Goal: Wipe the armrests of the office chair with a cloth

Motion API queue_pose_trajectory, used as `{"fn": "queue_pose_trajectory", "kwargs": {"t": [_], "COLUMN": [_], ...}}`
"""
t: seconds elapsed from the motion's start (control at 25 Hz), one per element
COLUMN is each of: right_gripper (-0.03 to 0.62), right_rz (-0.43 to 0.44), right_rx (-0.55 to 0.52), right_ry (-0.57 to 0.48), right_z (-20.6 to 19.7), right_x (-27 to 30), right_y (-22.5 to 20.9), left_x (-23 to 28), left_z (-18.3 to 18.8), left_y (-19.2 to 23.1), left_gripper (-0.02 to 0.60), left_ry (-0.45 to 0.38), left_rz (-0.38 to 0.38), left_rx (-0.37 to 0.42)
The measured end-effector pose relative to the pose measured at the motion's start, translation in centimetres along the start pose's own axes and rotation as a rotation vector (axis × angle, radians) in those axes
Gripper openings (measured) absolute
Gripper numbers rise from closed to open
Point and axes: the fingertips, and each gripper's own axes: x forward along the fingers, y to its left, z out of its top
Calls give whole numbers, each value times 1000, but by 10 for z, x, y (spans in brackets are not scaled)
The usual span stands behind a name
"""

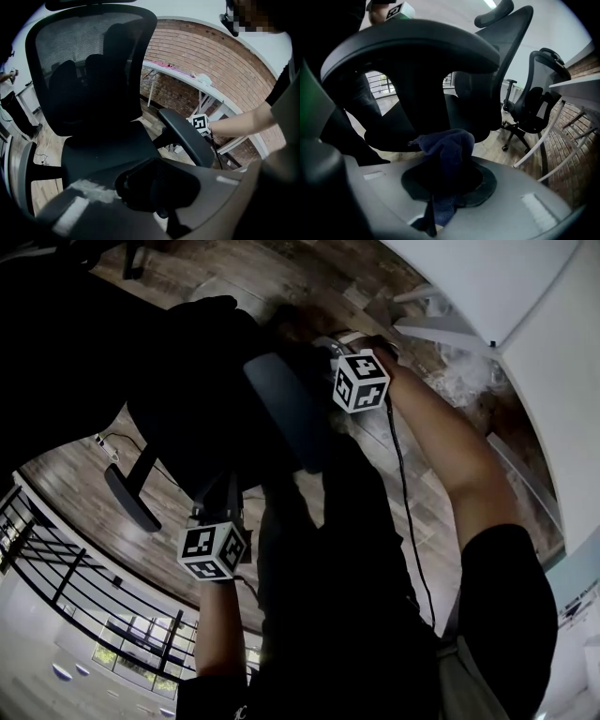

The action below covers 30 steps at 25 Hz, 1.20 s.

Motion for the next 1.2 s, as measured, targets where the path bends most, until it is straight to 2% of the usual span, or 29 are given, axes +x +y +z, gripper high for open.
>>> {"fn": "queue_pose_trajectory", "kwargs": {"t": [0.16, 0.4, 0.52, 0.72, 0.88, 1.0, 1.2], "right_gripper": [67, 67, 67, 69, 67, 67, 67], "right_rz": [69, 128, 98, 73, 72, 104, 150], "right_rx": [-70, -81, 11, 236, 366, 354, 215], "right_ry": [15, 70, 51, 48, -20, -89, -136], "right_z": [0, -30, -38, -55, -35, -11, 22], "right_x": [22, 54, 69, 96, 83, 55, 6], "right_y": [5, 20, 21, 35, 41, 50, 59], "left_x": [2, 4, 10, 21, 21, 18, 14], "left_z": [-6, -16, -25, -34, -26, -22, -4], "left_y": [5, 9, 11, 9, 1, -2, -18], "left_gripper": [5, 5, 5, 5, 5, 5, 5], "left_ry": [17, 23, 34, 67, 49, 46, 18], "left_rz": [8, 22, 23, 26, 9, -7, -47], "left_rx": [-5, -16, -14, 3, 18, 36, 52]}}
